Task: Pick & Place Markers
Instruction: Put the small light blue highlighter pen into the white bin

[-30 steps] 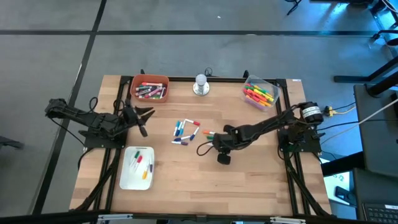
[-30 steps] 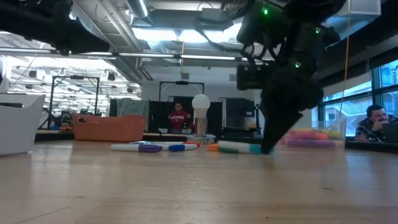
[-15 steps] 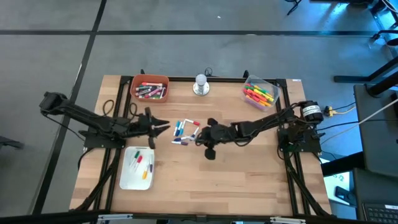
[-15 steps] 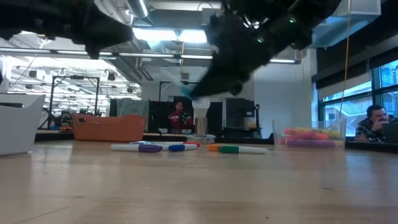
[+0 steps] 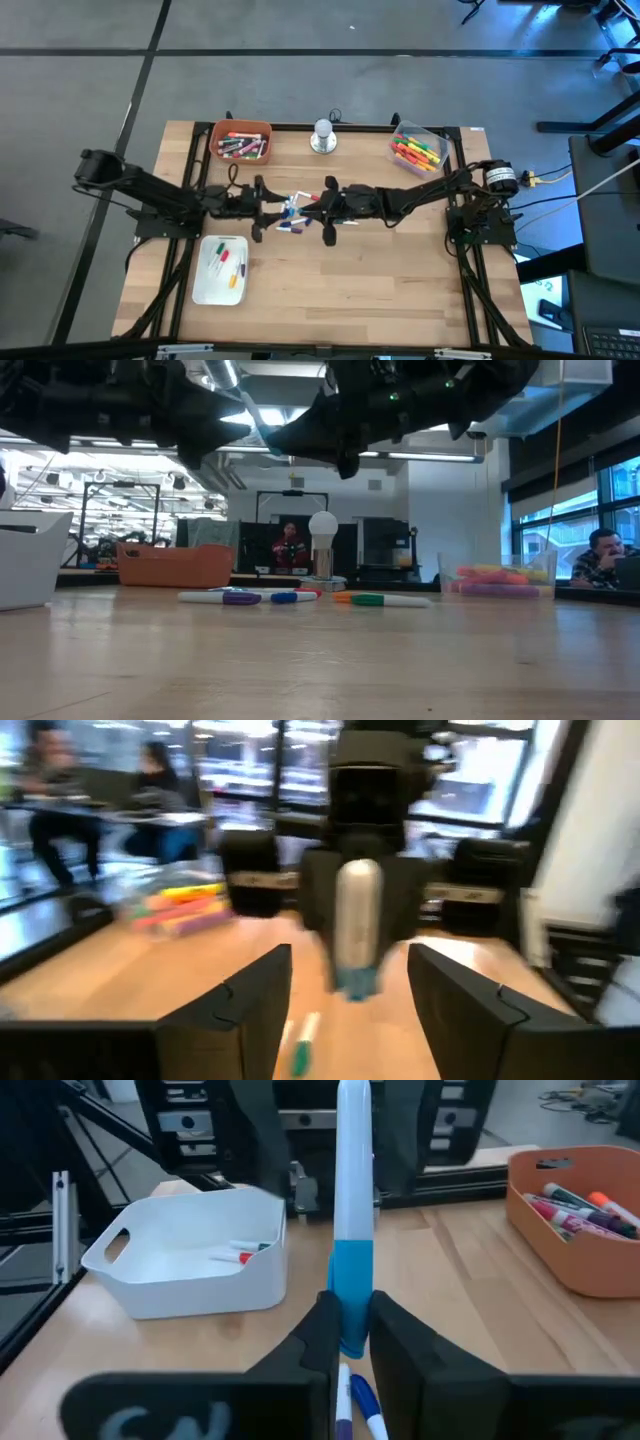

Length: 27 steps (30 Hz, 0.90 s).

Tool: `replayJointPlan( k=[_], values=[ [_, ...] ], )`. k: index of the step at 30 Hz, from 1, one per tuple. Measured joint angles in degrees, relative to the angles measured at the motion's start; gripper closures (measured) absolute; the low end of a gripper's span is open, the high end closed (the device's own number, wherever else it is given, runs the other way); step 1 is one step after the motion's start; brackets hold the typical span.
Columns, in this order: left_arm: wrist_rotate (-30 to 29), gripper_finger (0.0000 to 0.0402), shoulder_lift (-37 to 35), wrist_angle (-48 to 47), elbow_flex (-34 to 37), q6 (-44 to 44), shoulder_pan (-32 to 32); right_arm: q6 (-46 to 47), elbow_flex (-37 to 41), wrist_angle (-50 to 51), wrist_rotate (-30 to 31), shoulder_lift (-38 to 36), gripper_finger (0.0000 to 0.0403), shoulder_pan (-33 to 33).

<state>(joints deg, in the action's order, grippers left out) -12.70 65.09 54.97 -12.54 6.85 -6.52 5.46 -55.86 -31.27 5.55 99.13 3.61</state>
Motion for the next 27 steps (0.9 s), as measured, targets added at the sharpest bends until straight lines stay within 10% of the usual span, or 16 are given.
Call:
replayJointPlan(
  k=[8, 17, 21, 27],
  values=[
    [2.88, 0.0216, 4.37, 0.99, -3.37, -0.05, 1.81, -1.63, 0.00, 0.02, -1.76, 0.00, 0.0358, 0.40],
    [5.96, 0.0361, 5.49, -1.57, -5.11, 1.21, 1.71, -2.31, 0.00, 1.64, -5.27, 0.00, 0.0354, 0.26],
    [7.36, 0.0369, -0.36, -14.91, -5.13, 10.07, 2.16, -4.03, 0.00, 2.07, -6.80, 0.07, 0.0334, 0.34],
    [5.77, 0.0369, -15.19, -58.55, -11.81, 18.21, -0.17, -2.97, -0.07, 17.50, 6.54, -0.02, 0.0297, 0.00]
  ],
)
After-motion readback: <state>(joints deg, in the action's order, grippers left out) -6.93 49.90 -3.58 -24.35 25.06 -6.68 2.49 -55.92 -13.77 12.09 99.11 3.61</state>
